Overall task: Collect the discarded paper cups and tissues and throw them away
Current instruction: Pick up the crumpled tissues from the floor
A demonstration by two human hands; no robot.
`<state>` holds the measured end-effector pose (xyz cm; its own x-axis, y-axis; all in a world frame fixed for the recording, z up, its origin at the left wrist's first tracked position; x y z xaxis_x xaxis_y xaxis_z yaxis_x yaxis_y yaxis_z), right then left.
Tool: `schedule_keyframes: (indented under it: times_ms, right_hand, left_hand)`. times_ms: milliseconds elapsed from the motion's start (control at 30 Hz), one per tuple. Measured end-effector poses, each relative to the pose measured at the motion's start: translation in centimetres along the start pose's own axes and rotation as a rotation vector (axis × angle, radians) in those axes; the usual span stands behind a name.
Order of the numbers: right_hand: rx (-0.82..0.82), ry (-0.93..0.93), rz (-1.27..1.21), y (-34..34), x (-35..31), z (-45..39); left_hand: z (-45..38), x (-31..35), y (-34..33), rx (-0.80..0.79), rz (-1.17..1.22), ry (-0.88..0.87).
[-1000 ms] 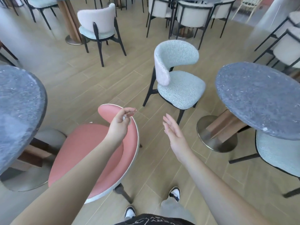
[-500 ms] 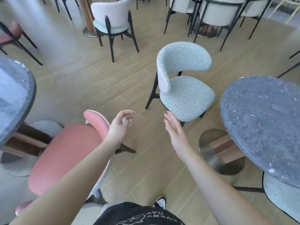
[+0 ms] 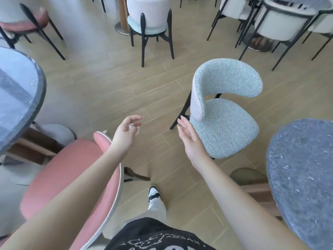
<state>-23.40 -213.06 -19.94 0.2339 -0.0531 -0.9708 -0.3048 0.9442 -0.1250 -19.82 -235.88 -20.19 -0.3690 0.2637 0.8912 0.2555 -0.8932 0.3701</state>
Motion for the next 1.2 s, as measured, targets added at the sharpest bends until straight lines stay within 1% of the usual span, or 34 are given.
schedule_keyframes:
  times_ms: [167,300,533,733,933,1067,1200]
  right_hand:
    - [-0.014,-0.034,0.026,-0.6,-1.7,-7.1]
    - [-0.015,-0.019,0.060,-1.6,-3.2,-12.0]
    - [-0.133,-0.045,0.094,-4.9,-4.5,-20.1]
    - [-0.287,-0.085,0.092,-8.4,-4.5,-28.0]
    - [-0.465,-0.134,0.106,-11.4,-4.5,-37.8]
    - [-0.580,-0.157,0.132,-13.1,-5.0,-44.2]
    - [-0.696,-0.177,0.172,-15.7,-5.8,-48.6]
  left_hand:
    - [-6.0,1.7,0.9,0.023,0.029,0.006]
    - [-10.2,2.7,2.2,0.059,0.023,0.033]
    - [-16.1,1.4,5.5,0.145,0.100,0.079]
    - [-20.8,0.6,8.3,0.268,0.125,0.132]
    - [-26.7,0.8,10.7,0.476,0.194,0.195]
    - [-30.2,2.4,11.3,0.583,0.235,0.246]
    - [-32.6,3.6,12.8,0.673,0.248,0.270]
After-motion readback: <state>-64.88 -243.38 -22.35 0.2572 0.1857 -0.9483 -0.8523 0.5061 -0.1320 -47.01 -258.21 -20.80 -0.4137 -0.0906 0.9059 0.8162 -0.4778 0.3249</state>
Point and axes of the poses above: each hand's wrist, its own z-axis away from the middle knuckle, its own y-axis out of the back of the hand, x = y × z, the point moved 2 cm from there along -z, towards the middle knuckle, and after that the axes turned 9 degrees about -z, right-handed, at the moved point
